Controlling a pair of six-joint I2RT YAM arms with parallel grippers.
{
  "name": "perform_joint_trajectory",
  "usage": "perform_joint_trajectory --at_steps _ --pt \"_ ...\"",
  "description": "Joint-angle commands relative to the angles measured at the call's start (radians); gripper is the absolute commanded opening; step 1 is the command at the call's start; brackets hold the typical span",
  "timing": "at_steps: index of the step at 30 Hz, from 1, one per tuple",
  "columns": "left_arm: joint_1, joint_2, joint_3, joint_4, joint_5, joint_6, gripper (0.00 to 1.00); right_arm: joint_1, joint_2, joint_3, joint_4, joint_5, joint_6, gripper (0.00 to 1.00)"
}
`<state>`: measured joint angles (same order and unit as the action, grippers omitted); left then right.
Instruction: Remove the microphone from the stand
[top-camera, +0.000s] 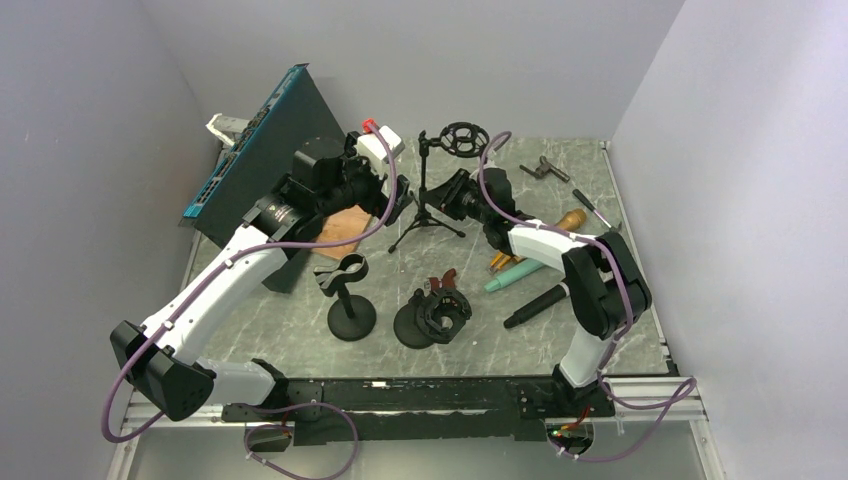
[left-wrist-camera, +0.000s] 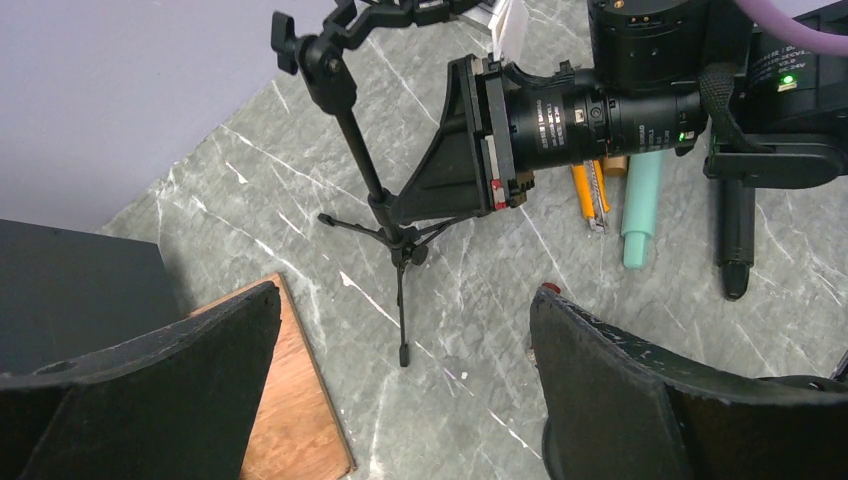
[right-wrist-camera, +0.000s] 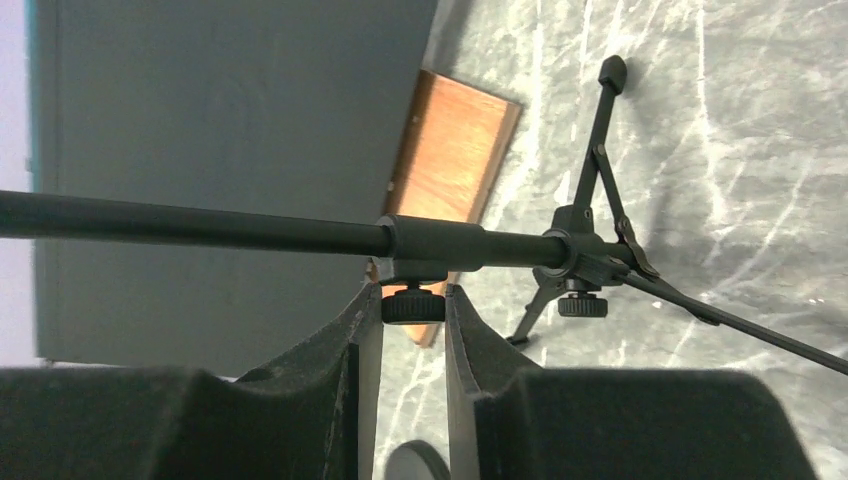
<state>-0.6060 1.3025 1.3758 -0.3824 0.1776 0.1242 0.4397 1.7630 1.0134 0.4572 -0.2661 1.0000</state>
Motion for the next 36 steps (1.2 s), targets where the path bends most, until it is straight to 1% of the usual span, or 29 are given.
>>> perform_joint_trajectory --at_steps 1,6,7,8,10,12,14,17,20,21,23,28,30,31,34,36 --pt "-0.007 -0.006 0.002 0.018 -0.009 0.017 0.97 0.010 -0.037 0.038 -0.161 0.134 -0.169 0.00" --pt "-0.010 -0.002 0.003 0.016 -0.014 0.020 0.97 0.008 -0.013 0.053 -0.128 0.057 -0.159 0.00" --pt "-0.011 -0.002 0.002 0.016 -0.014 0.021 0.97 0.007 -0.010 0.055 -0.121 0.036 -0.150 0.02" --pt "-0.012 -0.002 0.002 0.017 -0.015 0.023 0.97 0.004 -0.012 0.050 -0.108 0.021 -0.137 0.09" --pt "-0.012 -0.003 0.002 0.017 -0.019 0.023 0.97 -0.009 -0.018 0.024 -0.058 -0.026 -0.098 0.28" --pt "-0.012 -0.005 0.000 0.017 -0.021 0.026 0.97 -0.029 -0.023 -0.013 0.016 -0.090 -0.042 0.43" --pt "-0.013 -0.007 0.001 0.016 -0.023 0.026 0.97 -0.053 -0.029 -0.050 0.087 -0.142 0.013 0.52" --pt "-0.014 -0.010 0.002 0.014 -0.026 0.028 0.97 -0.079 -0.056 -0.096 0.150 -0.186 0.055 0.61" --pt "-0.015 -0.011 0.002 0.014 -0.025 0.028 0.98 -0.094 -0.107 -0.125 0.148 -0.179 0.043 0.73" --pt "-0.015 -0.011 0.003 0.015 -0.022 0.026 0.97 -0.096 -0.119 -0.126 0.135 -0.174 0.036 0.75" --pt "-0.015 -0.009 0.005 0.015 -0.015 0.022 0.97 -0.106 -0.125 -0.124 0.134 -0.185 0.041 0.78" --pt "-0.016 -0.007 0.002 0.014 -0.020 0.026 0.97 -0.113 -0.088 -0.120 0.240 -0.245 0.126 0.78" --pt "-0.016 -0.006 0.002 0.014 -0.020 0.025 0.97 -0.112 -0.051 -0.112 0.306 -0.278 0.174 0.72" --pt "-0.017 -0.006 0.003 0.015 -0.020 0.025 0.97 -0.113 -0.030 -0.113 0.347 -0.291 0.207 0.71" --pt "-0.018 -0.006 0.004 0.013 -0.021 0.026 0.97 -0.109 0.028 -0.114 0.440 -0.307 0.280 0.62" --pt "-0.019 -0.006 0.003 0.015 -0.021 0.027 0.97 -0.104 0.058 -0.100 0.447 -0.306 0.290 0.53"
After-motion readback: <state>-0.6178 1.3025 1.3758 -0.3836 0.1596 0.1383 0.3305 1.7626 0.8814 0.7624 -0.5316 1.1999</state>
